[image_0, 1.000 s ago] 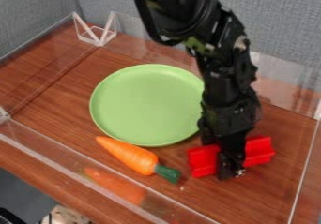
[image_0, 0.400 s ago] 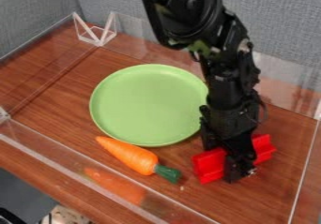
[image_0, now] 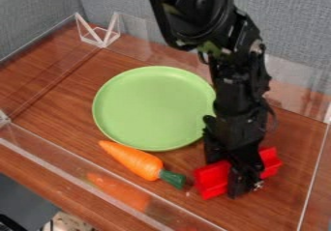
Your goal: Put the red object on the left side
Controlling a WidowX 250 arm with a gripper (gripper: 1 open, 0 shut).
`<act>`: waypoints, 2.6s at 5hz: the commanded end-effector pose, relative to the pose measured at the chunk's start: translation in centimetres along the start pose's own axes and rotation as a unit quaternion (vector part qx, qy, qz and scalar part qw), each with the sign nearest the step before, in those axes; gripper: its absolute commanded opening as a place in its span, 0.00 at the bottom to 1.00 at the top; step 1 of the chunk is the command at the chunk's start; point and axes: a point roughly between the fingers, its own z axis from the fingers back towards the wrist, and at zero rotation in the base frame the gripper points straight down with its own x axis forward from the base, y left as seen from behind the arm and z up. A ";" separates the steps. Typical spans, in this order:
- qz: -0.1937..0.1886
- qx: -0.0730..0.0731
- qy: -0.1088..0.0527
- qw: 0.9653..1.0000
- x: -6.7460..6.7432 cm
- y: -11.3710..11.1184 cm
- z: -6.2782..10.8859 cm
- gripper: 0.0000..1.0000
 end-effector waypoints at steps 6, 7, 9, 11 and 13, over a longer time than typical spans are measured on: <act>-0.107 0.009 -0.020 0.994 0.4 -2.4 2.5 0.00; -0.095 0.015 -0.017 0.995 0.0 -2.3 2.3 0.00; 0.002 0.039 -0.019 0.999 0.4 -1.5 5.0 0.00; 0.048 0.090 -0.027 0.994 -1.8 2.3 11.5 0.00; 0.140 0.107 -0.046 0.983 -7.0 7.8 10.9 0.00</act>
